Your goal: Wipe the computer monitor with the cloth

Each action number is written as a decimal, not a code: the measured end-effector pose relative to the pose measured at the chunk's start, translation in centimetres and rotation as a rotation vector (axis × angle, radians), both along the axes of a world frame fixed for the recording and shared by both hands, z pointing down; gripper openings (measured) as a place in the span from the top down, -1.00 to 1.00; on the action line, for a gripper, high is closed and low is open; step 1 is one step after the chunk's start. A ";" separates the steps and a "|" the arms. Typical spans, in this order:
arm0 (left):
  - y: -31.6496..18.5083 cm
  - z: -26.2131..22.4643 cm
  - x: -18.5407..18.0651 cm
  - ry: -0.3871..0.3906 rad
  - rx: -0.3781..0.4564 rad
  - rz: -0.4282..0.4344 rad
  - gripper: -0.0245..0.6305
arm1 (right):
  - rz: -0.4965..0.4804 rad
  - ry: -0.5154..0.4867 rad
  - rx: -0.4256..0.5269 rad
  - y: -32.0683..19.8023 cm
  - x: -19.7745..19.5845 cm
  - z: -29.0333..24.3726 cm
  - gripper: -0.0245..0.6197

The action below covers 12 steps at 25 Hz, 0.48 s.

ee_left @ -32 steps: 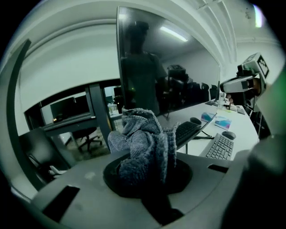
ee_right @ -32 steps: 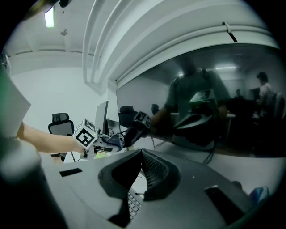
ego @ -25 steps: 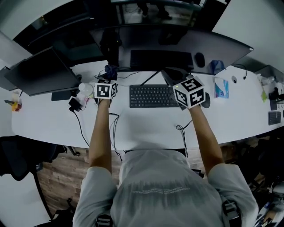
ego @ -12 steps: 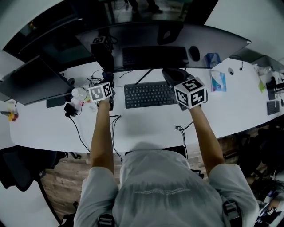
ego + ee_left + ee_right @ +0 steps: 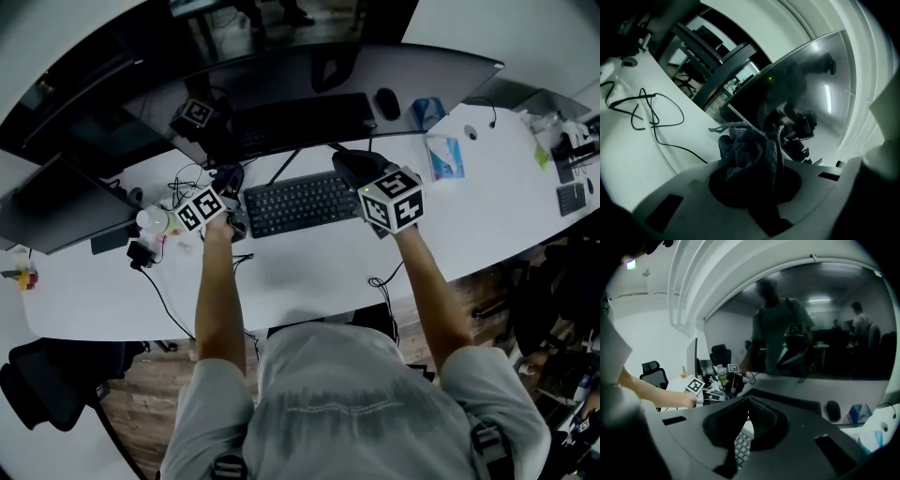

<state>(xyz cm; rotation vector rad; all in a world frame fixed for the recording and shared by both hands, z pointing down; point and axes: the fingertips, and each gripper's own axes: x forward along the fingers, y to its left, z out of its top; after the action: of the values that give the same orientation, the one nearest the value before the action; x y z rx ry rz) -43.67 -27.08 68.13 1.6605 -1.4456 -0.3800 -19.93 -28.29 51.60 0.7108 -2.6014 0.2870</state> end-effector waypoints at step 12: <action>-2.5 -0.2 6.1 0.200 0.024 -0.057 0.77 | 0.088 -0.023 -0.010 -1.6 6.5 -0.3 0.92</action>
<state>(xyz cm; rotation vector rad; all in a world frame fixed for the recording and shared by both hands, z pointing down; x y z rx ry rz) -37.59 -29.53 67.94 1.5548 -1.3450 -0.5803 -13.44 -29.94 51.27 0.8247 -2.5920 0.3362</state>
